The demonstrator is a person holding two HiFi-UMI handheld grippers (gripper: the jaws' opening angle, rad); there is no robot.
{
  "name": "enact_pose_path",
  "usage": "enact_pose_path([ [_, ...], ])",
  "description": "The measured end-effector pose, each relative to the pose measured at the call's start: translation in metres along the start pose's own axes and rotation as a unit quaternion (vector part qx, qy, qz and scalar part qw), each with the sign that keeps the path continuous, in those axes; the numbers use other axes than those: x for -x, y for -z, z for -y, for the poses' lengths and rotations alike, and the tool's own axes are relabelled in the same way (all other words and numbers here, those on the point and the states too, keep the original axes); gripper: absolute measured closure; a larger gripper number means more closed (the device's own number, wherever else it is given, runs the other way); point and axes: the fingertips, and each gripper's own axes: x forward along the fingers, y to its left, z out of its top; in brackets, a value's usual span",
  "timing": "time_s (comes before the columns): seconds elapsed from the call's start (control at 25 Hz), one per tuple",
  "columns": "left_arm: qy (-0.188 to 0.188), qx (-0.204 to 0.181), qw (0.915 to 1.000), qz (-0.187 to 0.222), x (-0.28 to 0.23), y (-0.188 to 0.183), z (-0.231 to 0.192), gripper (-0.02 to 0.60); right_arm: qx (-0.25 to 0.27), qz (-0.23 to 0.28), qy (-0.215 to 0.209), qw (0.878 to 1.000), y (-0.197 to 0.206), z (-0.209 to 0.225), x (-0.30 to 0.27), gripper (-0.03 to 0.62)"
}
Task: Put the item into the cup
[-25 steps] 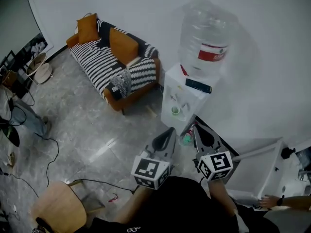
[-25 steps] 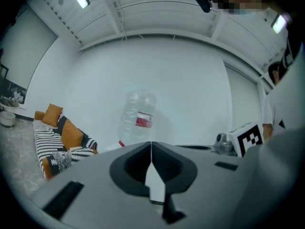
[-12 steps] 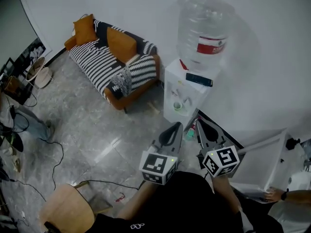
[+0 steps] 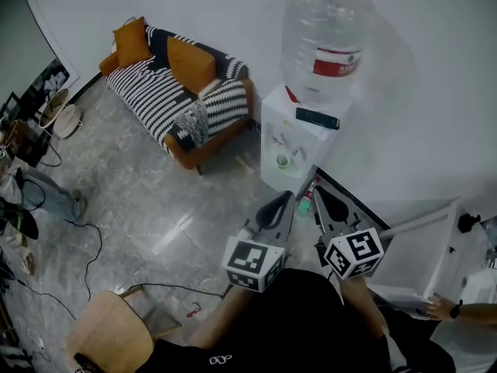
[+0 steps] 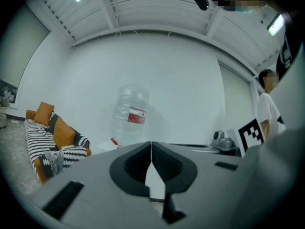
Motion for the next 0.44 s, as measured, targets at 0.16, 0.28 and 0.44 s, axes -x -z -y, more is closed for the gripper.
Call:
enact_pose_path([
  [0.16, 0.001, 0.000, 1.0000, -0.006, 0.0015, 0.0044, 0.0023, 0.568, -0.009, -0.002, -0.003, 1.000, 0.0030, -0.0033, 0.0028, 0.583],
  [0.28, 0.000, -0.001, 1.0000, -0.010, 0.0011, 0.0052, 0.0024, 0.568, -0.014, -0.004, -0.004, 1.000, 0.0045, -0.0046, 0.0037, 0.583],
  [0.44, -0.002, -0.003, 1.0000, -0.008, -0.0010, 0.0036, -0.0006, 0.568, -0.011, -0.003, -0.009, 1.000, 0.0033, -0.0053, -0.0013, 0.583],
])
